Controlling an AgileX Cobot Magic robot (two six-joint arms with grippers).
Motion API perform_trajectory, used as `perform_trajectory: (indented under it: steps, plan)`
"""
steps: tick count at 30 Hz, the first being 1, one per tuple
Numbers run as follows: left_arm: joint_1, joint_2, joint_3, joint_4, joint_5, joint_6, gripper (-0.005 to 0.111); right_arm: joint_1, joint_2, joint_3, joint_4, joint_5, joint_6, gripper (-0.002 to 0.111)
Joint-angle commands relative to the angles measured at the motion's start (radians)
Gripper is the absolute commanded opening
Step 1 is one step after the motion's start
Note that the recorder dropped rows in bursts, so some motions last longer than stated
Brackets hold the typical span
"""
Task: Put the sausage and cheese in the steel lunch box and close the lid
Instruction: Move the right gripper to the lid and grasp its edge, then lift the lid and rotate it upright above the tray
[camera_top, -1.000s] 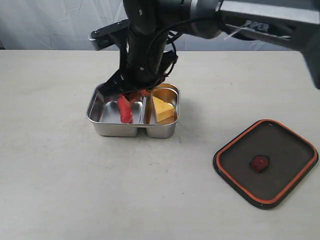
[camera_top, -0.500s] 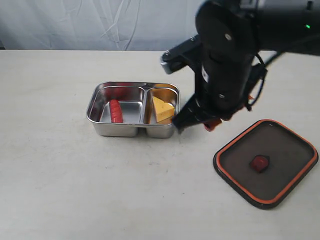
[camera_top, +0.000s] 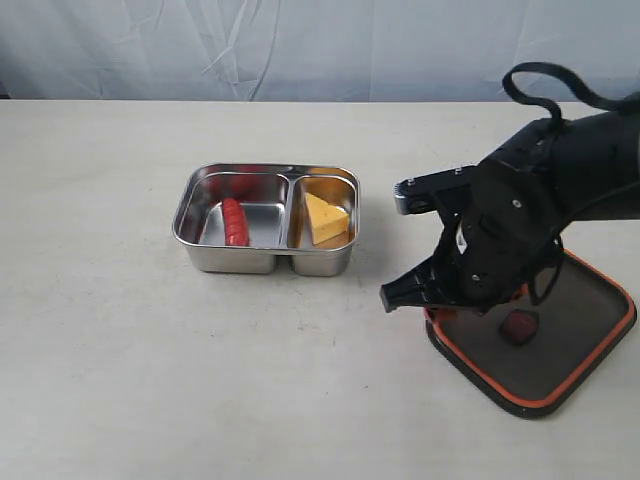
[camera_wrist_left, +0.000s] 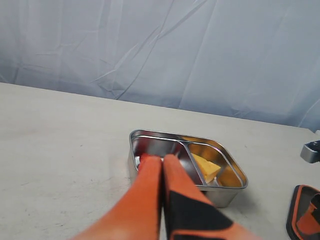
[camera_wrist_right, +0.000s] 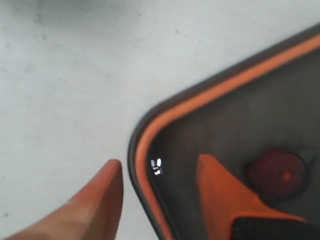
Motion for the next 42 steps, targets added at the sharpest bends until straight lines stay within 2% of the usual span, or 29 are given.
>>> perform_trajectory:
  steps: [1, 8, 11, 13, 14, 16, 21, 26, 29, 32, 37, 42]
  plan:
    - [-0.008, -0.004, 0.004, -0.003, -0.013, 0.0, 0.0, -0.004, 0.062, 0.003, 0.028, -0.078, -0.004, 0.047]
    - [-0.008, -0.004, 0.004, -0.003, -0.013, 0.0, 0.0, -0.006, 0.147, 0.003, 0.009, -0.128, -0.001, 0.046]
    - [-0.008, -0.004, 0.004, -0.003, -0.013, 0.0, 0.0, -0.006, 0.174, 0.003, 0.006, -0.142, 0.009, 0.042]
    - [-0.008, -0.004, 0.004, -0.003, -0.013, 0.0, 0.0, -0.006, 0.189, 0.003, 0.006, -0.137, 0.009, 0.032]
    - [-0.008, -0.004, 0.004, -0.003, -0.013, 0.0, 0.0, -0.006, 0.196, 0.003, 0.006, -0.125, 0.009, 0.017]
    - [-0.008, -0.004, 0.004, -0.003, -0.013, 0.0, 0.0, -0.006, 0.189, 0.003, 0.006, -0.101, 0.009, 0.0]
    - [-0.008, -0.004, 0.004, -0.003, -0.013, 0.0, 0.0, -0.005, 0.042, 0.003, 0.015, -0.032, 0.009, 0.0]
    - [-0.008, -0.004, 0.004, -0.003, -0.013, 0.0, 0.0, 0.017, -0.296, 0.003, 0.04, 0.069, 0.011, 0.0]
    - [-0.008, -0.004, 0.004, -0.003, -0.013, 0.0, 0.0, 0.017, -0.458, 0.003, 0.109, 0.06, -0.01, 0.0]
    - [-0.008, -0.004, 0.004, -0.003, -0.013, 0.0, 0.0, 0.017, -0.554, 0.003, 0.286, 0.041, -0.18, 0.0]
    - [-0.008, -0.004, 0.004, -0.003, -0.013, 0.0, 0.0, 0.017, -0.634, 0.003, 0.69, 0.043, -0.517, 0.0]
    - [-0.008, -0.004, 0.004, -0.003, -0.013, 0.0, 0.0, 0.017, -0.675, 0.003, 0.882, 0.091, -0.749, 0.0]
